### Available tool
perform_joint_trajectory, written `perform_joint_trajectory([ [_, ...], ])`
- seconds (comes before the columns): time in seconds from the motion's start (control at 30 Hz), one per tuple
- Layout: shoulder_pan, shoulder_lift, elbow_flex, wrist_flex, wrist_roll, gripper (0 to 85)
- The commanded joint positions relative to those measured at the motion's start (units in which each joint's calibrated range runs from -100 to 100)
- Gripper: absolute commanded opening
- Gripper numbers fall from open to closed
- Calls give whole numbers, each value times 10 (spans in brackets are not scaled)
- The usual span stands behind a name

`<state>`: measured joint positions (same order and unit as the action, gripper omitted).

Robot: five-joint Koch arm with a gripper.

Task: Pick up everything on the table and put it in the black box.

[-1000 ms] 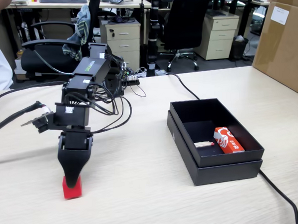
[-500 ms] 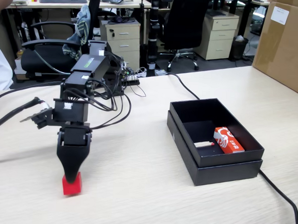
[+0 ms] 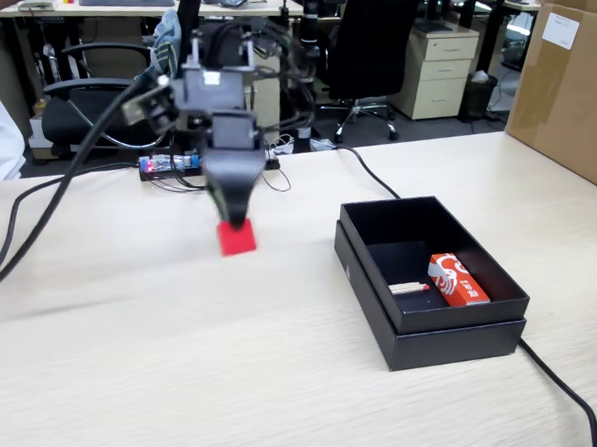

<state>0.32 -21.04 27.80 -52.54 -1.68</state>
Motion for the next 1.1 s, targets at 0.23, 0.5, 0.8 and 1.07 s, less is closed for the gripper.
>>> perform_joint_trajectory([
  [0.23,160,-55,9,0,60,9],
  [0.5,183,111,20,0,75,11],
  [0.8,169,245,-15,6,88,11],
  [1.07,166,258,-43,6,92,12],
])
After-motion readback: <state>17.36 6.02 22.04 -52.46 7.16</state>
